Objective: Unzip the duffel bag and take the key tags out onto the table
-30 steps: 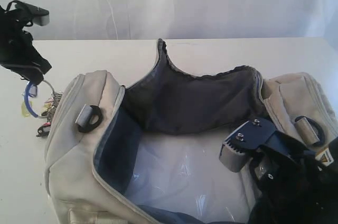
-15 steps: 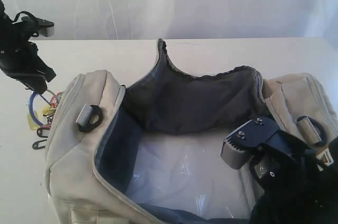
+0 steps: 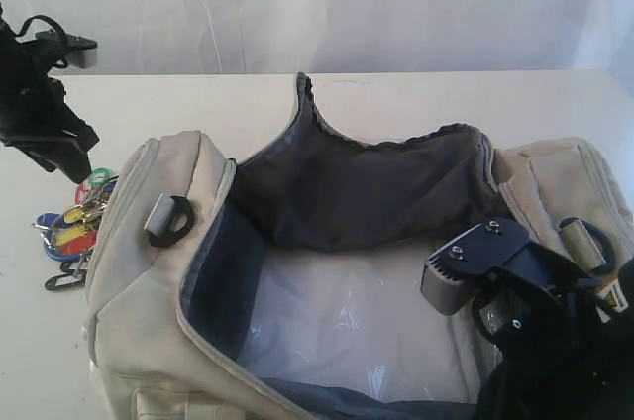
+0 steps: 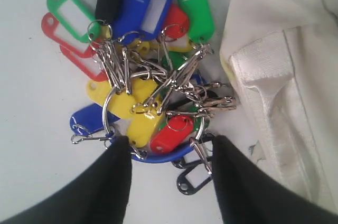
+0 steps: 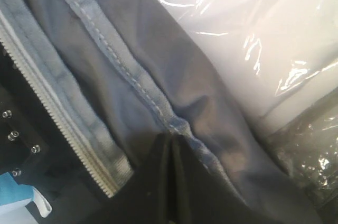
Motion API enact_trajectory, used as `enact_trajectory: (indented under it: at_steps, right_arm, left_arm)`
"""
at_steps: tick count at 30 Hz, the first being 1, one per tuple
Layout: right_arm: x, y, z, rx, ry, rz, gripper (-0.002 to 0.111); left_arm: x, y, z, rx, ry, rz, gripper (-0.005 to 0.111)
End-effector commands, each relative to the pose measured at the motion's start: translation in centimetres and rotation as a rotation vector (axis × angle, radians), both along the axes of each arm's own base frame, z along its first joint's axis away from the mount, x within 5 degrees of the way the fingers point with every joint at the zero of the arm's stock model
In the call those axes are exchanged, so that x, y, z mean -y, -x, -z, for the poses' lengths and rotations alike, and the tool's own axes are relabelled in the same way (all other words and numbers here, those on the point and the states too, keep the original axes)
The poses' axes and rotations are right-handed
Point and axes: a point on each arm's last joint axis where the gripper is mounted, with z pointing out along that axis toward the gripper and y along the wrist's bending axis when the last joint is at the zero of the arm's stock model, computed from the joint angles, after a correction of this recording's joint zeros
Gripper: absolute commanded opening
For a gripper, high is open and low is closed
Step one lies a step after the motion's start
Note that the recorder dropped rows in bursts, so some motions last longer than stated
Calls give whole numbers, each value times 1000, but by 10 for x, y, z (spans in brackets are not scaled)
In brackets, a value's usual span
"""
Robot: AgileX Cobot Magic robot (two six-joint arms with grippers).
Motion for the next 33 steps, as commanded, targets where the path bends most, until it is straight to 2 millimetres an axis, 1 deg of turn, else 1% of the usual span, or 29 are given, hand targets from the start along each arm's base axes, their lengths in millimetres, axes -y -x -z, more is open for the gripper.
enact_trajectory:
  at_steps: [1, 2, 3, 4, 5, 6, 7, 8, 9, 11, 12, 14, 15, 17, 19, 21, 23, 25, 26, 27, 28, 29, 31, 33]
  right_arm:
    - [-1, -2, -1, 29, -17, 29, 3]
    - [-2, -4, -3, 45, -32, 40, 6]
    - [-4, -8, -9, 75, -52, 51, 15]
    - [-5, -9, -11, 83, -59, 52, 20]
    - [-7, -11, -19, 98, -82, 55, 33]
    - [-8, -12, -26, 113, -94, 51, 42]
    - [-8, -12, -31, 126, -102, 49, 48]
    - [-8, -10, -38, 139, -111, 42, 53]
    - [-7, -9, -43, 152, -119, 37, 53]
    - [-5, -4, -55, 187, -139, 27, 54]
    - [-3, 1, -62, 209, -151, 24, 53]
    - [-1, 6, -71, 242, -166, 23, 53]
    - [1, 9, -75, 262, -173, 21, 52]
    - [5, 16, -82, 303, -186, 25, 48]
    - [9, 22, -88, 335, -199, 48, 41]
    - [15, 29, -95, 380, -207, 85, 29]
    - [20, 33, -101, 447, -219, 113, 15]
    - [25, 36, -108, 532, -234, 141, 0]
    - [28, 37, -112, 582, -245, 168, 0]
    - [32, 36, -119, 667, -256, 219, 0]
    - [34, 34, -122, 709, -254, 240, 0]
    - [38, 29, -126, 785, -245, 267, 0]
    - [39, 24, -132, 871, -257, 289, 0]
    - [38, 22, -139, 919, -309, 313, 0]
  left_arm:
    - [9, 22, -41, 42, 95, -16, 52]
    - [12, 28, -49, 31, 130, -13, 52]
    - [21, 38, -58, -8, 222, 20, 50]
    - [24, 41, -61, -22, 260, 54, 47]
    - [30, 50, -66, -72, 317, 96, 38]
    - [31, 51, -68, -68, 327, 97, 28]
    - [32, 53, -69, -66, 330, 100, 21]
    - [32, 57, -66, -77, 334, 110, 10]
    - [33, 62, -63, -89, 344, 118, 2]
    - [39, 78, -57, -104, 406, 162, 0]
    - [41, 89, -61, -90, 425, 179, 0]
    - [43, 102, -69, -43, 431, 172, 0]
    - [43, 110, -77, -4, 429, 172, 0]
    - [45, 132, -95, 80, 429, 180, 0]
    - [47, 160, -118, 189, 425, 195, 0]
    - [48, 190, -138, 303, 416, 210, 0]
    - [49, 225, -156, 435, 398, 224, 0]
    - [51, 258, -167, 546, 387, 231, 0]
    - [51, 275, -170, 599, 380, 238, 0]
    - [53, 305, -172, 683, 368, 252, 0]
    - [53, 318, -170, 712, 363, 259, 0]
    - [54, 335, -165, 753, 358, 264, 0]
    - [53, 348, -155, 797, 346, 253, 0]
    - [53, 352, -151, 808, 366, 216, 0]
